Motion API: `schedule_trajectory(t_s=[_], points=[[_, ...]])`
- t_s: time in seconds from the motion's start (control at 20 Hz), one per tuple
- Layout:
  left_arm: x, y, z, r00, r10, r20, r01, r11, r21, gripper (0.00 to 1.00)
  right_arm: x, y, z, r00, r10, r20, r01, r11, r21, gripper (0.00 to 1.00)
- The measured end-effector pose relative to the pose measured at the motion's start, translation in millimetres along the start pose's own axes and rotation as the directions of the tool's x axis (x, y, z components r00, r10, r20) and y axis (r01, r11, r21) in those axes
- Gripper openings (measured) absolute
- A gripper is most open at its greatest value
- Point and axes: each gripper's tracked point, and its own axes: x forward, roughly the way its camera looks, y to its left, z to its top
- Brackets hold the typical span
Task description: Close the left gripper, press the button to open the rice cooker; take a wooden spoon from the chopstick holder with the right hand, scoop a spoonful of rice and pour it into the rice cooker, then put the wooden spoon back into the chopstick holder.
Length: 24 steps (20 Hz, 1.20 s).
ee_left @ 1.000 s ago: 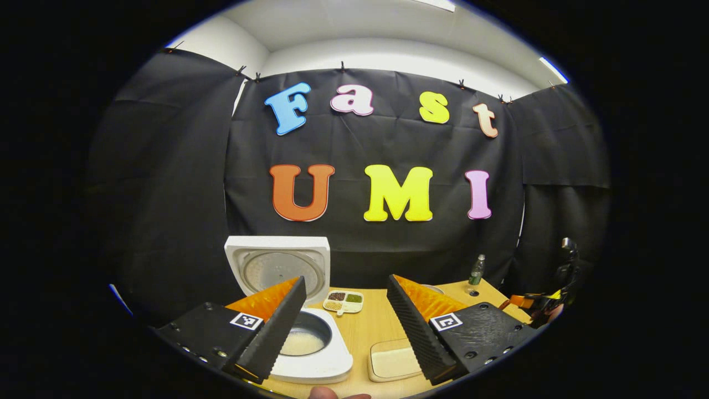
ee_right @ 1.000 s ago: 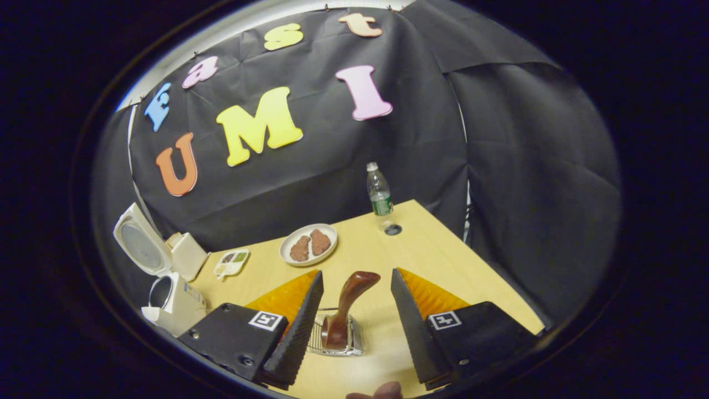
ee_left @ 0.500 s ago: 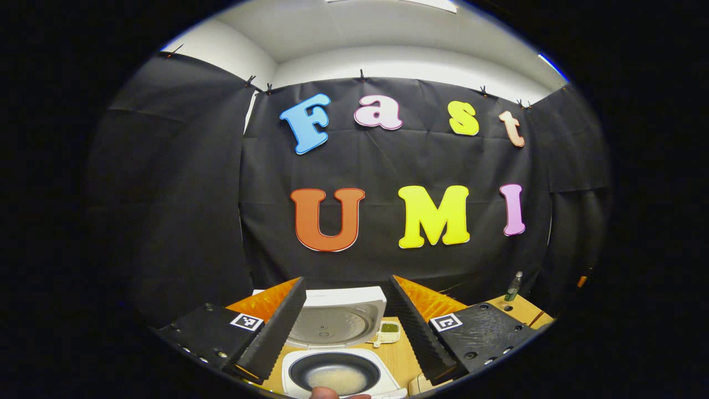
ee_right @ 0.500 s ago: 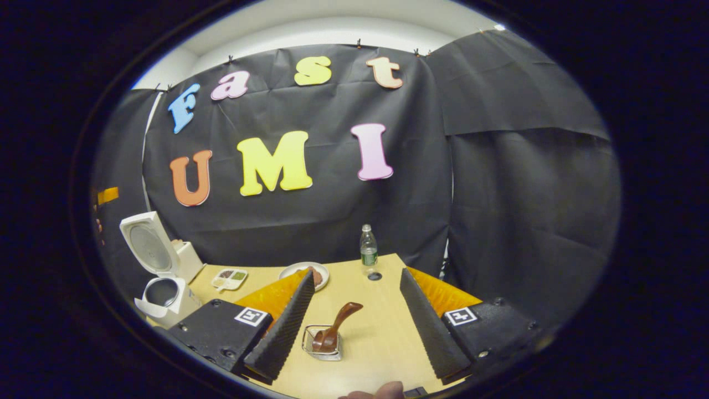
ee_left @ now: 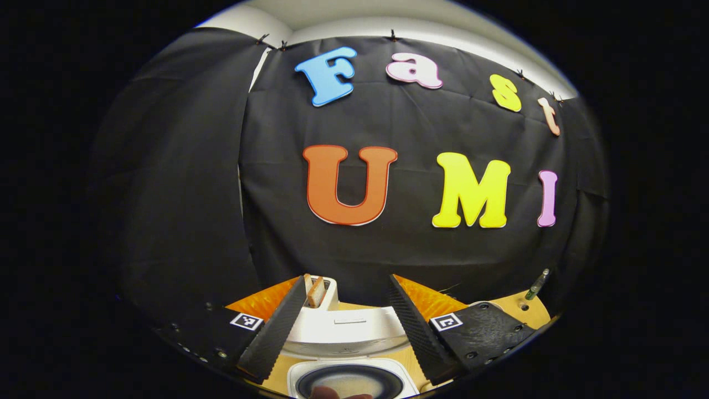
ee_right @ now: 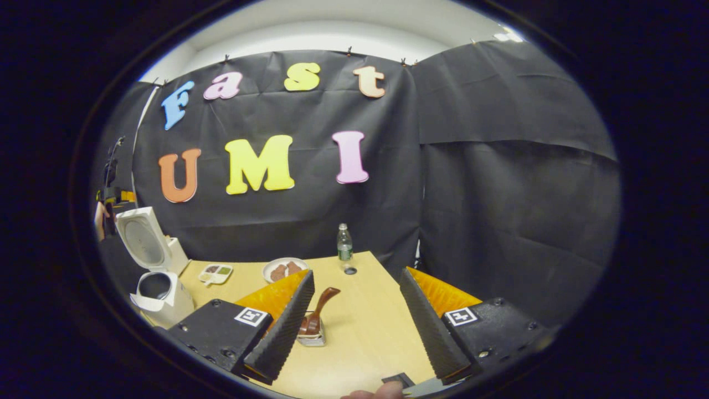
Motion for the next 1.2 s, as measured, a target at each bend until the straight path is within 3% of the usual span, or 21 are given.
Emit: schedule_trajectory(t_s=[0.3, 0.85, 1.2], points=[[15, -1, -14, 0.996, 0.006, -0.086, -0.005, 1.000, 0.008, 0.97, -12, 7, -20, 0.999, -0.011, -0.048, 0.011, 1.000, 0.010, 0.99], [-78, -17, -75, 0.980, -0.001, -0.198, -0.002, 1.000, -0.015, 0.97, 12, 61, -17, 0.980, 0.190, -0.060, -0.186, 0.980, 0.064, 1.00], [-122, -35, -156, 0.932, -0.032, -0.362, -0.016, 0.992, -0.127, 0.97, 10, 70, -46, 0.955, 0.267, -0.125, -0.264, 0.964, 0.039, 1.00]])
